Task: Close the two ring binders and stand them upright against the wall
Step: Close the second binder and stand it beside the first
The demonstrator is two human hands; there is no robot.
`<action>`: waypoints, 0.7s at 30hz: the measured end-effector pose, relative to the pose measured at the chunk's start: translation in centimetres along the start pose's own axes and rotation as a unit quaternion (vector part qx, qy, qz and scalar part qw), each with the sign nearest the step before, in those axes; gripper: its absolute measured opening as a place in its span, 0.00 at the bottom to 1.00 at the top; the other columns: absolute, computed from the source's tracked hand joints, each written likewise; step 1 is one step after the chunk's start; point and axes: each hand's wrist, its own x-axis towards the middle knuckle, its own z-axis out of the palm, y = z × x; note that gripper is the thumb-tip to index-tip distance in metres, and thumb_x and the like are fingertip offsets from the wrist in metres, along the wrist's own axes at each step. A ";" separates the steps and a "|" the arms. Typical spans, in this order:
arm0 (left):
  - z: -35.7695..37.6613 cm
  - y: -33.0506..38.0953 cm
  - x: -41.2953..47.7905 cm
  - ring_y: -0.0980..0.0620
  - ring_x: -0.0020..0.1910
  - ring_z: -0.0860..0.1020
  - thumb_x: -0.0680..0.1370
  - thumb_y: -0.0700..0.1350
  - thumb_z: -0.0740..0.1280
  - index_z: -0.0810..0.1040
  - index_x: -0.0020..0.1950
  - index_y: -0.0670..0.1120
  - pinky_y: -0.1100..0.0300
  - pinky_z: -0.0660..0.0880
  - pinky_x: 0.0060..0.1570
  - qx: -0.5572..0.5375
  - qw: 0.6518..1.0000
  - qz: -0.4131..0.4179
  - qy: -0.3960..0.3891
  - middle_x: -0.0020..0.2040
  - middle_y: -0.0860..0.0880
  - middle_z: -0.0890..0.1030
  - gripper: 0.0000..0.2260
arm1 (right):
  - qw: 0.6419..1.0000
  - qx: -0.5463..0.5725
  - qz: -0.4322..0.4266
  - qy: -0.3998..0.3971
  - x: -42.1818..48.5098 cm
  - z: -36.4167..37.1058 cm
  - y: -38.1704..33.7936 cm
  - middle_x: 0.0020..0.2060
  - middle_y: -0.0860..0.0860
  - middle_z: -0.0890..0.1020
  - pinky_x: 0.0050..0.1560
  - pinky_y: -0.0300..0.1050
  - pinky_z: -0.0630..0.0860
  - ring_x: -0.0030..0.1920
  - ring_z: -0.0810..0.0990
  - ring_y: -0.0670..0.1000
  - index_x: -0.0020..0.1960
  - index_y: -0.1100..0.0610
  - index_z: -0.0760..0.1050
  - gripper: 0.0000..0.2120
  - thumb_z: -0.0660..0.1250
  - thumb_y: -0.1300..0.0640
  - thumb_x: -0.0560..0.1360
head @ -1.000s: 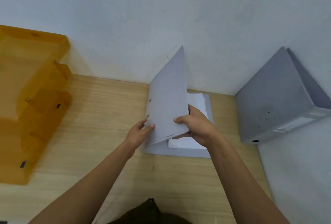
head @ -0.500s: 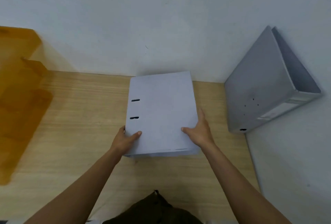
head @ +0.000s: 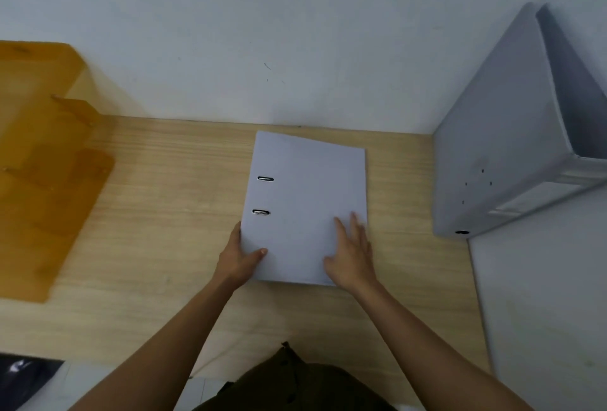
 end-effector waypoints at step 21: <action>-1.7 0.6 4.4 0.42 0.58 0.85 0.76 0.71 0.58 0.83 0.67 0.49 0.46 0.81 0.56 -0.362 0.892 -0.158 -0.220 0.61 0.42 0.85 0.33 | 0.947 0.292 0.098 -0.088 0.6 -1.9 -7.5 0.85 0.51 0.43 0.82 0.63 0.46 0.84 0.41 0.57 0.84 0.48 0.50 0.42 0.60 0.31 0.77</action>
